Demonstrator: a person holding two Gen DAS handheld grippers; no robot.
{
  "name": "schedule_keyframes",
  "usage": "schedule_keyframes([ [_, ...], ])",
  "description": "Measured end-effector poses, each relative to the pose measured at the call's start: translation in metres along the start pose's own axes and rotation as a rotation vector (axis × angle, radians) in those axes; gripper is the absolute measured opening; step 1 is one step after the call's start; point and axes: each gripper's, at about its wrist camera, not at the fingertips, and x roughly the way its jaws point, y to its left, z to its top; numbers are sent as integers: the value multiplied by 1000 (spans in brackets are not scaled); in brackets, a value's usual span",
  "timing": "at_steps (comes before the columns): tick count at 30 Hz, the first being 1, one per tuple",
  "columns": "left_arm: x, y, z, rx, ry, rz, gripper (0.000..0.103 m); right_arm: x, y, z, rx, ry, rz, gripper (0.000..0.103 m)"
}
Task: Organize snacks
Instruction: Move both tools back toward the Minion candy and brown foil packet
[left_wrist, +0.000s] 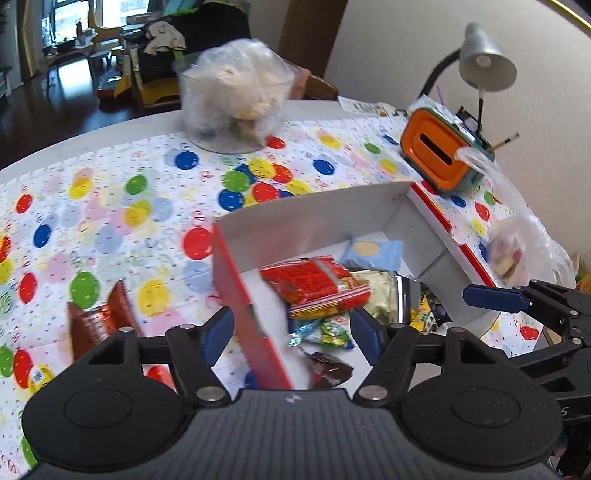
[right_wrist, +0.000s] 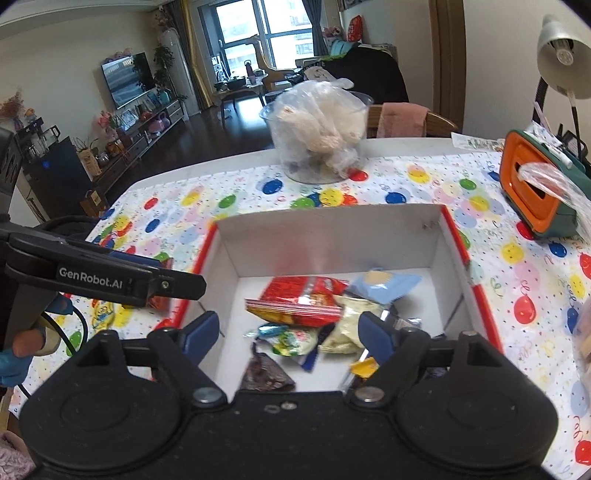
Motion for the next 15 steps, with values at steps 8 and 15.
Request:
schedule_keyframes([
  [8,-25,36,-15,-17,-27,2,73,2,42,-2,-14,-3,14,89],
  [15,-52,74,-30,-19,-61,13,76,6,81,-4,-17,-13,10,96],
])
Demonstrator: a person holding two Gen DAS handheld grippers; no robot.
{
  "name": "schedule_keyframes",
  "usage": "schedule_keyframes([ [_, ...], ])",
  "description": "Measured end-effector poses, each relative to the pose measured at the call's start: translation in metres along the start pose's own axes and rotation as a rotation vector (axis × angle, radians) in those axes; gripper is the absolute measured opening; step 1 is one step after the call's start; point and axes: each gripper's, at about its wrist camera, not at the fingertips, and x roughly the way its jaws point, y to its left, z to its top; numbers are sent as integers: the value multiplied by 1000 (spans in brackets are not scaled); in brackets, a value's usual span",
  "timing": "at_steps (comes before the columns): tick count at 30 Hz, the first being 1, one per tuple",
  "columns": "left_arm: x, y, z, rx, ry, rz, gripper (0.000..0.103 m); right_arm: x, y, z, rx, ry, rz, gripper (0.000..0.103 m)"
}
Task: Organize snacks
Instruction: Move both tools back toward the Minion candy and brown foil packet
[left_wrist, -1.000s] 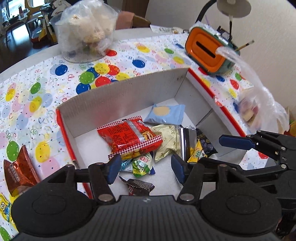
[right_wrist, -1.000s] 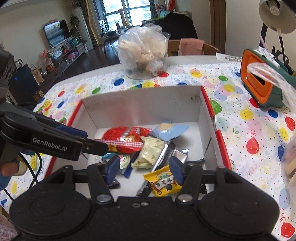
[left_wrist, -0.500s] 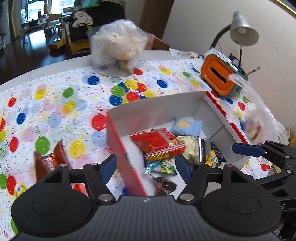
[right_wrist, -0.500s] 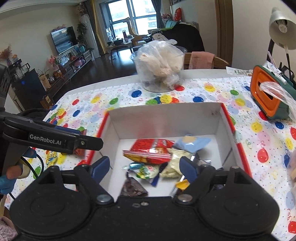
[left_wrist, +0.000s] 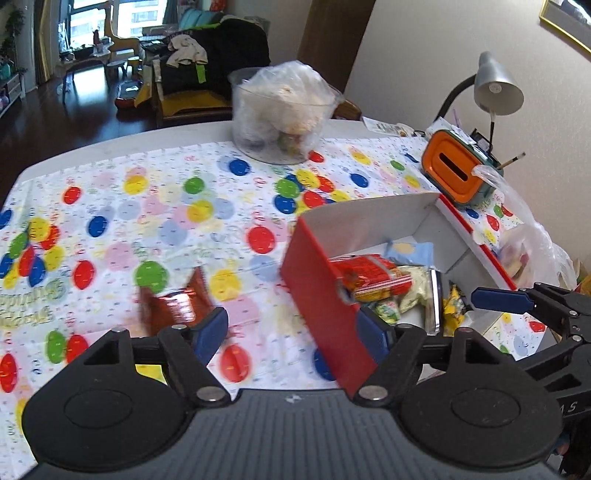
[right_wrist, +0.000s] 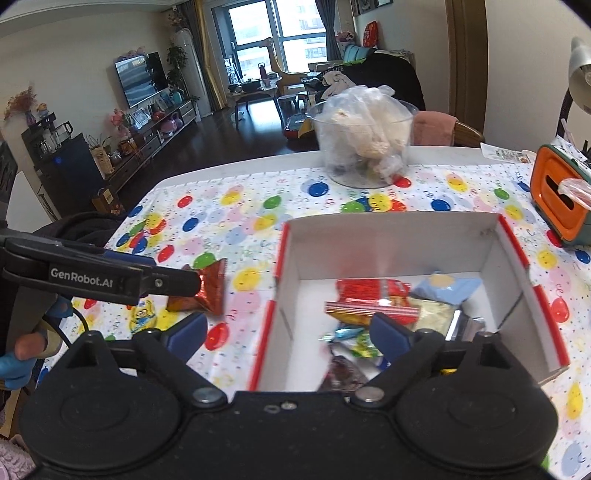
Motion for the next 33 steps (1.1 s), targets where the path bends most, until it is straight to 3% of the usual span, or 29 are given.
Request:
schedule_keyframes([
  [7,-26,47,-12,-32,-29,24,79,8,38,-2,0,-7,6,103],
  [23,-58,133,-54,-120,-22,69,80,39,118,-4,-76,33,9,103],
  [33,-51,162,-68,-258,23,111,80,77,140,14,-314,90,80,103],
])
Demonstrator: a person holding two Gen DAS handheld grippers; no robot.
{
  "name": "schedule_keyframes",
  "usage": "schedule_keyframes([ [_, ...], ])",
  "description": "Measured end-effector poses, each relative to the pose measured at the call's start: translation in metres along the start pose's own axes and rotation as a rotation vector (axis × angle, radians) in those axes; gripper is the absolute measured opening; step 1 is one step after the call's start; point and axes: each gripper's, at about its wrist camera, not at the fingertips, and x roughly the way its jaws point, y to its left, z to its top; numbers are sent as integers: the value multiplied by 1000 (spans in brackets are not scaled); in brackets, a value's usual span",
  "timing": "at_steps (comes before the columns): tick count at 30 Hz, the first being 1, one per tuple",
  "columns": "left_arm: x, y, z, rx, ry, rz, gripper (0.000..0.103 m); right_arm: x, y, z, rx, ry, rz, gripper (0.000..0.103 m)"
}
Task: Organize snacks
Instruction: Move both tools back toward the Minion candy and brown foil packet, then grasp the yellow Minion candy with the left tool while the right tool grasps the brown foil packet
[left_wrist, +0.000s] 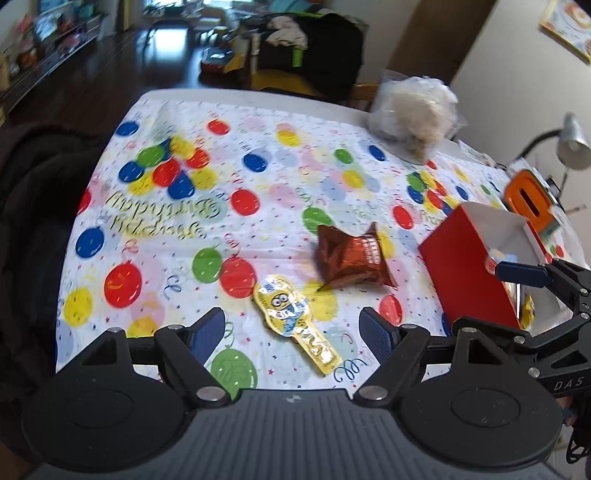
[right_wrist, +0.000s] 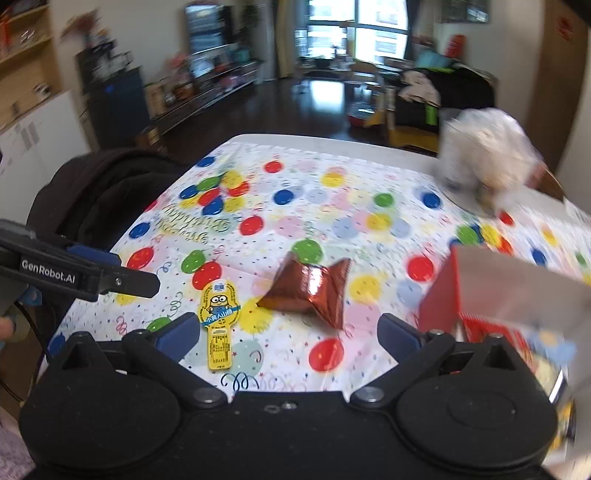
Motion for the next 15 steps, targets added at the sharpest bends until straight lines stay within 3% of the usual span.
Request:
schedule_keyframes([
  [8,26,8,6,-129,51,66,80,41,-2,23,-284,69,111,98],
  [15,63,0,13,-219,103,125,80,88,-6,33,-529,131,152,84],
])
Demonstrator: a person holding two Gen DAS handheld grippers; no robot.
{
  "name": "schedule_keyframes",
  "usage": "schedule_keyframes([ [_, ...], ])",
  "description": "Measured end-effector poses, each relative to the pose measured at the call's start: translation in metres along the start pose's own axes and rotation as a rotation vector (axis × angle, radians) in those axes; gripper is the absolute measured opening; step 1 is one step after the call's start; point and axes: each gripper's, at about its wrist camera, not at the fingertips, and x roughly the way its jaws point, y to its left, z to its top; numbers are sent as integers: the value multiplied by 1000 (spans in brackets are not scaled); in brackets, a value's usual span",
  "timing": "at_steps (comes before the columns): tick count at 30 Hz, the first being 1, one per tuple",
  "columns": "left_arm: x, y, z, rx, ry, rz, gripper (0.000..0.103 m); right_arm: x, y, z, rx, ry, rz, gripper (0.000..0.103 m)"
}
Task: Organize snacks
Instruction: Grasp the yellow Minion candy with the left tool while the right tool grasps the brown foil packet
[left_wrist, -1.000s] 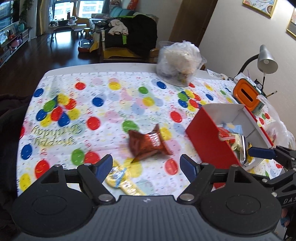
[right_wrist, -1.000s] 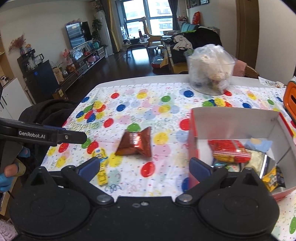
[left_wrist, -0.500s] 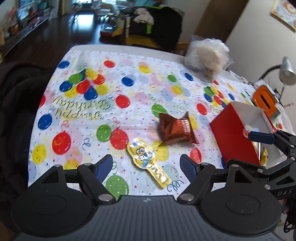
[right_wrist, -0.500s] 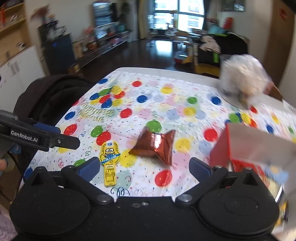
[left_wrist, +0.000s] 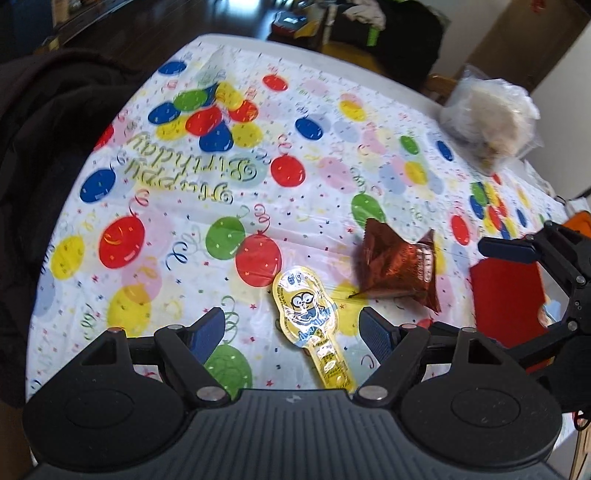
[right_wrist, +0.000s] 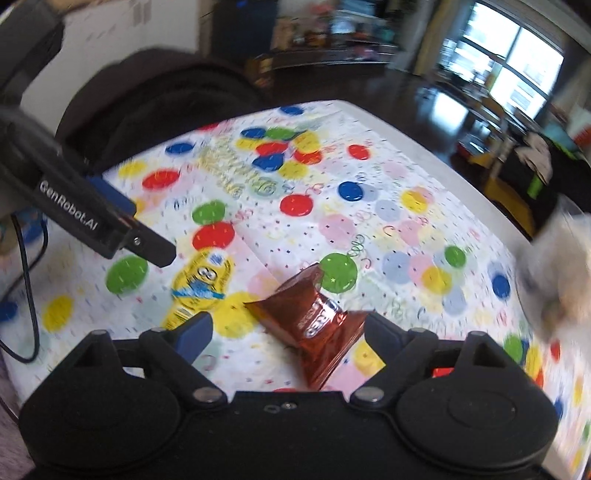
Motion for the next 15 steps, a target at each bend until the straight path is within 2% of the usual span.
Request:
schedule_keyframes([
  [5,24,-15,4,-28,28,41,80,23,-2,0,-167,13,20,79],
  [8,35,-24,4,-18,37,59,80,31,-4,-3,-235,15,38,72],
  [15,52,-32,0,-12,62,104,79,49,-4,-8,-369,30,47,66],
])
